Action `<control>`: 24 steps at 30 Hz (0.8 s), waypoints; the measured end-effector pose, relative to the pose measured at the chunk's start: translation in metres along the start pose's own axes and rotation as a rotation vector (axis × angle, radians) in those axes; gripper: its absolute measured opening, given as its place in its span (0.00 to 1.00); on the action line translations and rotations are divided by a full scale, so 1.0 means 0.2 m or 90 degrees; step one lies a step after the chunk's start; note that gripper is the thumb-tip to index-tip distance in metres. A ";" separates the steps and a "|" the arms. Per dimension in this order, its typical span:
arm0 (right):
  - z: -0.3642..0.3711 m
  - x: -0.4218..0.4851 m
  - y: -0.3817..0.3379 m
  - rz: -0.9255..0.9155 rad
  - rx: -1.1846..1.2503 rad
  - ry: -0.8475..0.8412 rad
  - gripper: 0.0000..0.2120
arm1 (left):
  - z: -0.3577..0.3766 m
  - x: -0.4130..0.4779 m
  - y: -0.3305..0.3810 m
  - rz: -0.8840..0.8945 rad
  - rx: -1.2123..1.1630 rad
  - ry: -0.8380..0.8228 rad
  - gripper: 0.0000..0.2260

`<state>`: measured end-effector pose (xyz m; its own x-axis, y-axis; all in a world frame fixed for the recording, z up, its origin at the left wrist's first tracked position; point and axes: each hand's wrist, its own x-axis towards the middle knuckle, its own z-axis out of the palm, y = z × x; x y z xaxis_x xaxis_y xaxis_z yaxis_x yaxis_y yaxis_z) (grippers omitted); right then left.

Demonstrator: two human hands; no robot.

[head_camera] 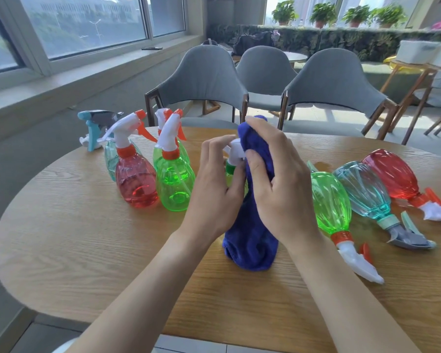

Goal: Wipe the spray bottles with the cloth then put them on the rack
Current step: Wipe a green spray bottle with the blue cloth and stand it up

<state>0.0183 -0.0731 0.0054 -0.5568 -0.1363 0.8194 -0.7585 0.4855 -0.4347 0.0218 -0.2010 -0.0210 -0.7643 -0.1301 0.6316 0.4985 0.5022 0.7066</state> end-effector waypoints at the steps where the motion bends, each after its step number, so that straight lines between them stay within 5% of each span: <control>1: 0.00 0.00 0.00 0.004 -0.007 -0.003 0.18 | 0.00 0.00 0.00 -0.002 0.001 0.000 0.16; 16: 0.02 0.06 -0.01 0.096 -0.043 0.083 0.09 | -0.01 -0.01 0.01 -0.008 0.007 -0.017 0.17; 24: 0.05 0.06 -0.04 0.087 -0.107 -0.003 0.09 | 0.00 -0.01 0.01 -0.011 0.011 -0.003 0.17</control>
<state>0.0146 -0.0883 0.0145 -0.6529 -0.0636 0.7547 -0.6087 0.6370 -0.4730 0.0245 -0.1991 -0.0201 -0.7748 -0.1343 0.6178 0.4784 0.5142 0.7118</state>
